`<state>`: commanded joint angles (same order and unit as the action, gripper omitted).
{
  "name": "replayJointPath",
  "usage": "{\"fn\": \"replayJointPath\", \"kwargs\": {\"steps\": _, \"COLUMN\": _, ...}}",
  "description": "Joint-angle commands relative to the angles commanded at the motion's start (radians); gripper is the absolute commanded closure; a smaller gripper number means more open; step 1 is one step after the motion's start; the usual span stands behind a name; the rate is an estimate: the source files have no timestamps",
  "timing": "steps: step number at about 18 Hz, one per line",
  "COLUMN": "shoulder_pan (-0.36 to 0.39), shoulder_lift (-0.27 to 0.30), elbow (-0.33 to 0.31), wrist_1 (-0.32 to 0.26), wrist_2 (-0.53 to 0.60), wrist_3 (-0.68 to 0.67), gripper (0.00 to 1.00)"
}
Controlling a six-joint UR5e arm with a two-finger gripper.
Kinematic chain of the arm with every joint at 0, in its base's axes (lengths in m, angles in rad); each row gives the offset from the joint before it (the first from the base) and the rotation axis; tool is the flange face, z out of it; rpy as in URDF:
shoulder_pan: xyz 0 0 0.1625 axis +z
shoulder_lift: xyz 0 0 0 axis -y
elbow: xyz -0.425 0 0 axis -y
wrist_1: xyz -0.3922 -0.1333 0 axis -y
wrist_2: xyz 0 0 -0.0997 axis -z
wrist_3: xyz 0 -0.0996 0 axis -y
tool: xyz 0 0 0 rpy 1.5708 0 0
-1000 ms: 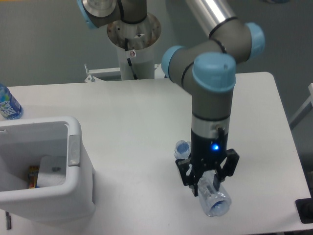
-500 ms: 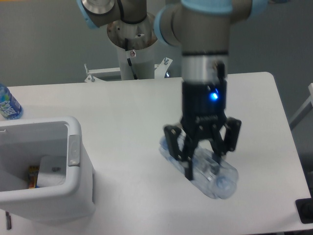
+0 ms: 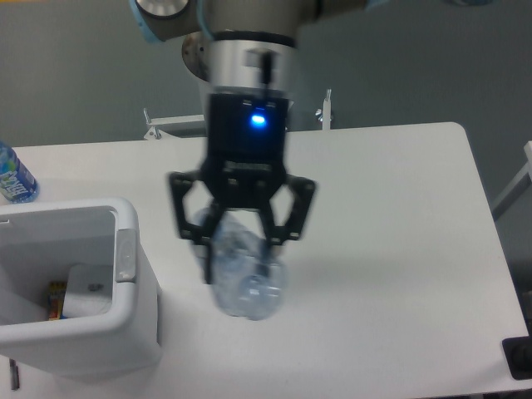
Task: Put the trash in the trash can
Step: 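Carry the bottle over the white bin and lower it inside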
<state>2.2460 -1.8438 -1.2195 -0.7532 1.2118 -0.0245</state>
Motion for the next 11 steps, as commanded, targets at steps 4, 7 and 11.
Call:
{"fn": "replayJointPath", "kwargs": {"steps": 4, "shoulder_pan": -0.071, "shoulder_lift": -0.006, "elbow": -0.015, "wrist_1": 0.0, "wrist_2": -0.002, "wrist_3": 0.0, "gripper": 0.43}}
{"fn": "replayJointPath", "kwargs": {"steps": 7, "shoulder_pan": -0.121, "shoulder_lift": -0.023, "elbow": -0.029, "wrist_1": 0.0, "wrist_2": -0.002, "wrist_3": 0.003, "gripper": 0.43}}
{"fn": "replayJointPath", "kwargs": {"steps": 11, "shoulder_pan": -0.155, "shoulder_lift": -0.046, "elbow": -0.031, "wrist_1": 0.0, "wrist_2": -0.002, "wrist_3": 0.005, "gripper": 0.43}}
